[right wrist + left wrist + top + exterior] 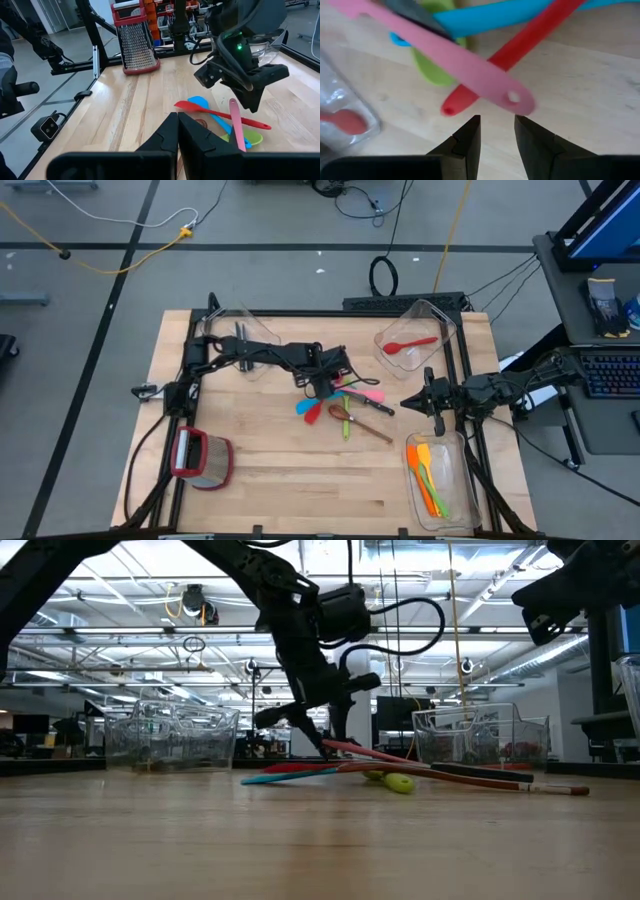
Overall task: Pick & Place Kitchen Items
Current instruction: Put the red spatula into the bottom transparent bin
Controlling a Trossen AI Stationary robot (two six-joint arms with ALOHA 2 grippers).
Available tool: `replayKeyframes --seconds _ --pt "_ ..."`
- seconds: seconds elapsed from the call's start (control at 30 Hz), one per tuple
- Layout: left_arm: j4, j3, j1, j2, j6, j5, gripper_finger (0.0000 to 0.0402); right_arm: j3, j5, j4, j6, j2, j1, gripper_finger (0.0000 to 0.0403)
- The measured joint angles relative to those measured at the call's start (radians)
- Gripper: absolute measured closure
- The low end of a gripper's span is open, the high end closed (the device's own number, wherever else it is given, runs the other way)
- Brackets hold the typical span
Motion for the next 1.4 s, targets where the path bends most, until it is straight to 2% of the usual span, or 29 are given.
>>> replayKeyframes --seconds 0.1,0.3,0.57,0.67,0.83,0.9,1.03,1.13,1.23,1.4 --pt "0.035 0.000 0.000 -0.003 -0.022 -0.022 0.0277 0.000 0.000 0.000 0.000 0.000 0.000 0.0403" --pt "0.137 0.000 0.024 -0.003 -0.156 -0.140 0.0277 0.000 0.000 0.000 0.002 0.000 0.000 0.0403" --pt "0.107 0.000 0.050 -0.040 -0.333 -0.250 0.0277 0.000 0.000 0.000 0.002 0.000 0.000 0.0403" --pt "0.098 0.000 0.053 -0.089 -0.445 -0.252 0.0277 0.000 0.000 -0.001 0.002 0.000 0.000 0.0403" --pt "-0.027 0.001 0.021 -0.191 -0.725 -0.191 0.0277 0.000 0.001 0.000 0.006 0.000 0.000 0.0403" --pt "-0.107 0.001 0.006 -0.230 -0.889 -0.118 0.0277 0.000 0.002 -0.002 0.007 0.000 0.000 0.0403" --pt "-0.201 0.001 -0.030 -0.281 -1.238 0.090 0.0277 0.000 0.003 -0.003 0.014 0.000 0.000 0.0403" --pt "-0.196 0.001 -0.068 -0.290 -1.418 0.147 0.0277 0.000 0.002 -0.004 0.014 0.000 0.000 0.0403" --pt "-0.206 0.001 -0.109 -0.287 -1.476 0.158 0.0277 0.000 0.002 -0.004 0.029 0.000 0.000 0.0403" --pt "-0.241 0.000 -0.173 -0.255 -1.322 0.165 0.0277 0.000 0.001 -0.004 0.037 0.000 0.000 0.0403"
